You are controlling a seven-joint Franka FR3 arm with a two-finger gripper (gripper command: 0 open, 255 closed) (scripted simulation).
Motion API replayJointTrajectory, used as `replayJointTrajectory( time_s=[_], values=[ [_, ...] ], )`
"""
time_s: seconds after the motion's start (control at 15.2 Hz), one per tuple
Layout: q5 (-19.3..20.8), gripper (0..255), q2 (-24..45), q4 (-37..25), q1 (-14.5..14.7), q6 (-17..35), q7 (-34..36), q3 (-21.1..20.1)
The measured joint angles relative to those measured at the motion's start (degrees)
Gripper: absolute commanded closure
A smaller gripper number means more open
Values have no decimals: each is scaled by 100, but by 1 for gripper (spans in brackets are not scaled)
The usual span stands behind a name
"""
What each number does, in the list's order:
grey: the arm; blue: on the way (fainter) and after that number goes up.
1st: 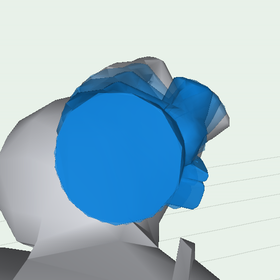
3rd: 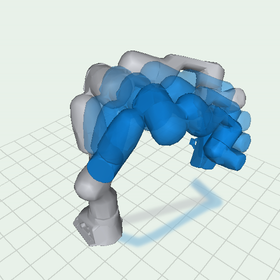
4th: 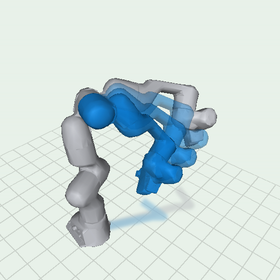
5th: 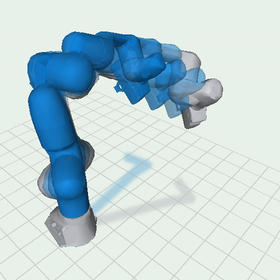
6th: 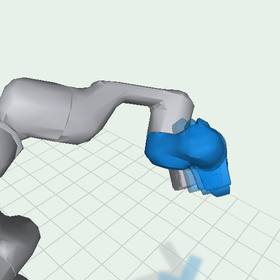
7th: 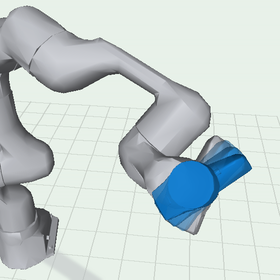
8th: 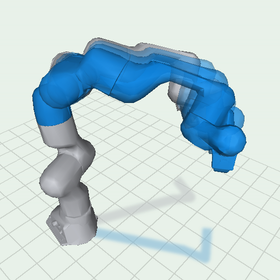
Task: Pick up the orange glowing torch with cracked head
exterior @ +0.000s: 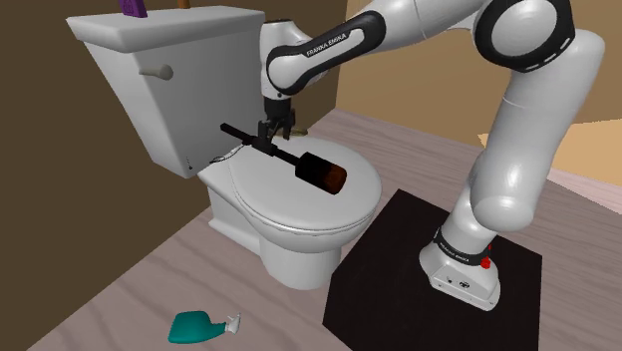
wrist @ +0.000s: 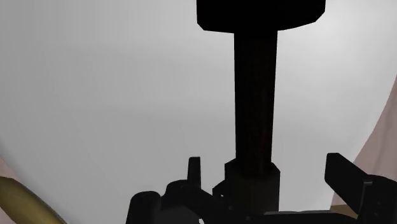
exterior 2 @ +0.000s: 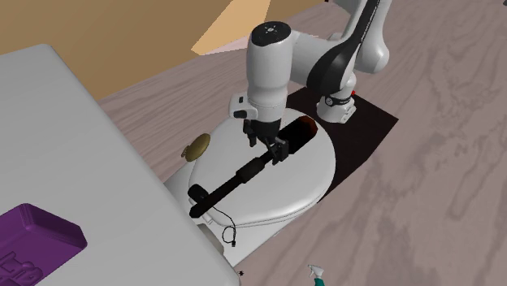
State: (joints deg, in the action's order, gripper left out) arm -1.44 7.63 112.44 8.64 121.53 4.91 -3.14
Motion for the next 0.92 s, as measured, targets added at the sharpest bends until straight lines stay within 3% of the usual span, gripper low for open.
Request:
replayJointTrajectory(
  time_s=[0.33,0.4,0.92],
  values=[
    [4,0,176,160,1,336,-9,1],
    [5,255,192,163,4,356,-4,-1],
    [6,255,207,166,8,374,2,-3]
  ],
)
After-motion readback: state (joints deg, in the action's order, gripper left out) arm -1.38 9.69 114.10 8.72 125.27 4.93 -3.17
